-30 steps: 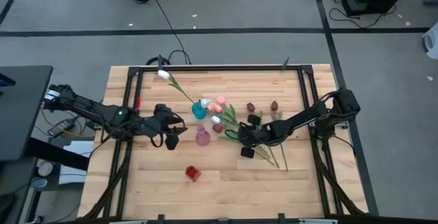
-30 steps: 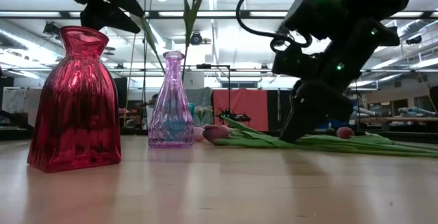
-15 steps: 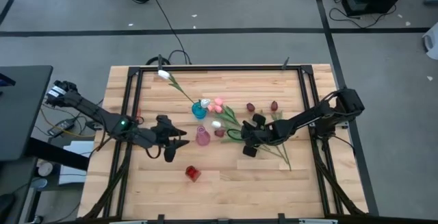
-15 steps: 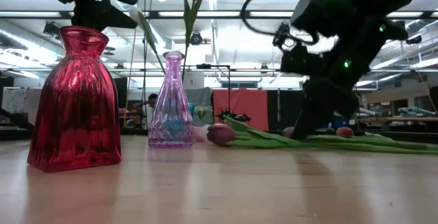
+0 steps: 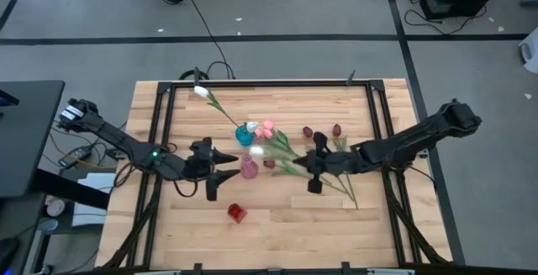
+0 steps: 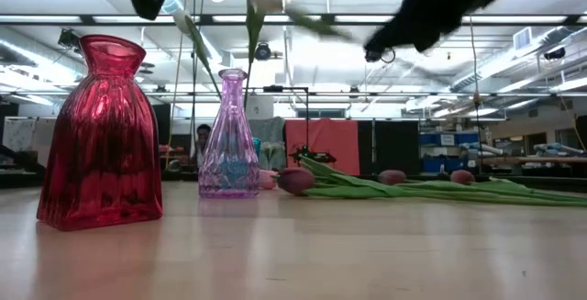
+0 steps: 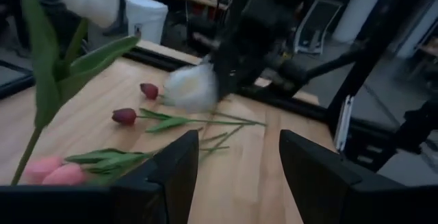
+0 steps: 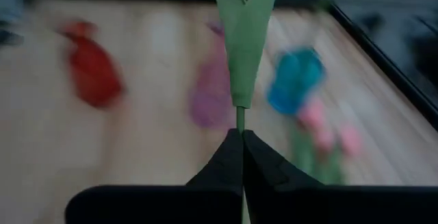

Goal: Sort flowers into vase by color
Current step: Put the white tulip into the blue vase

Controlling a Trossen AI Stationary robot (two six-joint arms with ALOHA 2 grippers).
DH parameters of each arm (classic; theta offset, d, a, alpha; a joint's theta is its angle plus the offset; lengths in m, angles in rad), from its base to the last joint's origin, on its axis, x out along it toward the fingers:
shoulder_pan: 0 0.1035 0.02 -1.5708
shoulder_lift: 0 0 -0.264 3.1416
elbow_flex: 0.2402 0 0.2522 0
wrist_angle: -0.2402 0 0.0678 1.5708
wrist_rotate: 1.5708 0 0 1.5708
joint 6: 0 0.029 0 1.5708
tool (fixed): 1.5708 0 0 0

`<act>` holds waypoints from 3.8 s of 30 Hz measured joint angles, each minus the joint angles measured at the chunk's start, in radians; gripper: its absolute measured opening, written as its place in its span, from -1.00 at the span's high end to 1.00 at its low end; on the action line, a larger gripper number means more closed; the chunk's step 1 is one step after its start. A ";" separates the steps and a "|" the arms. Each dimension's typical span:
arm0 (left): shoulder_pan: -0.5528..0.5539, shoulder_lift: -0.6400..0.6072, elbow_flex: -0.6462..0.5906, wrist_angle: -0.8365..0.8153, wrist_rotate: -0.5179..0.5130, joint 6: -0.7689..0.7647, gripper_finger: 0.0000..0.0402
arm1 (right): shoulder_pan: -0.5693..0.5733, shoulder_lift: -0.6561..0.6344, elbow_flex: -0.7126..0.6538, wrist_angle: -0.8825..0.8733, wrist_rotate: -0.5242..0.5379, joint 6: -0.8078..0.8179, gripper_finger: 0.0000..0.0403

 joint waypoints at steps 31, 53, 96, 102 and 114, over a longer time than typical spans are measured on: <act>0.116 0.307 0.143 0.299 0.049 0.206 -0.04 | -0.077 0.128 0.000 0.715 -0.180 -0.192 0.96; 0.151 0.315 0.142 0.413 0.087 0.292 -0.04 | -0.078 0.127 0.000 0.720 -0.242 -0.224 0.96; 0.156 0.150 0.236 -0.018 -0.009 0.179 0.91 | -0.110 -0.101 -0.121 0.495 -0.343 -0.232 0.12; 0.130 -0.034 0.236 -0.231 0.004 0.138 0.91 | -0.158 -0.266 -0.316 0.618 -0.343 -0.241 0.14; 0.125 -0.192 0.236 -0.373 -0.099 0.142 0.90 | -0.190 -0.313 -0.471 0.791 -0.279 -0.266 0.16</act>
